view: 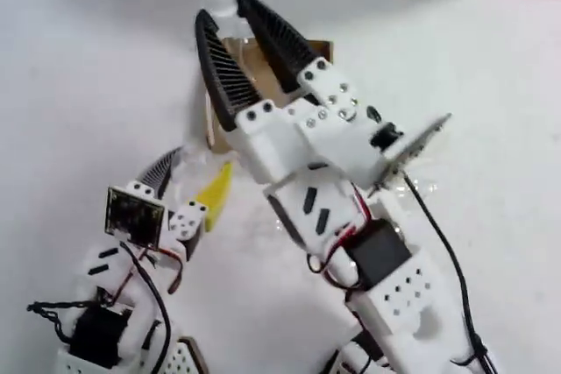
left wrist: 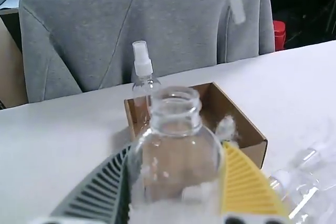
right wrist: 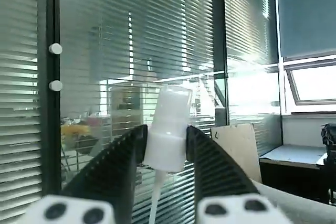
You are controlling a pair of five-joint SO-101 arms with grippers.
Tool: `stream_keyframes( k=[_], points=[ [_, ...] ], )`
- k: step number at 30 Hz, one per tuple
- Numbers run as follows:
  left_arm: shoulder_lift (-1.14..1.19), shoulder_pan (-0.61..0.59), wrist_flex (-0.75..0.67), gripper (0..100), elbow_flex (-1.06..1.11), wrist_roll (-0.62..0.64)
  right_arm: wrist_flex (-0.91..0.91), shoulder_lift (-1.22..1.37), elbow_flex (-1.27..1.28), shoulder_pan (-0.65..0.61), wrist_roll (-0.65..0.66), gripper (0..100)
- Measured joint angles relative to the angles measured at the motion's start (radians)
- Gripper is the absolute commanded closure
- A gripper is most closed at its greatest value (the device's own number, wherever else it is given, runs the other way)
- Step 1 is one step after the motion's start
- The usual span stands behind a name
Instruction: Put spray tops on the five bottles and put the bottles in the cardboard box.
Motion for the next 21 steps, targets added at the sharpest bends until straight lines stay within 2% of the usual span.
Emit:
stream_keyframes(
  k=[10,21],
  points=[
    [0.000,0.000,0.000,97,0.000,0.000,-0.046,0.077,0.000,0.000,0.000,98.1],
    [0.000,0.000,0.000,97,0.000,0.000,-0.049,0.094,0.000,-0.055,0.000,98.1]
  ],
)
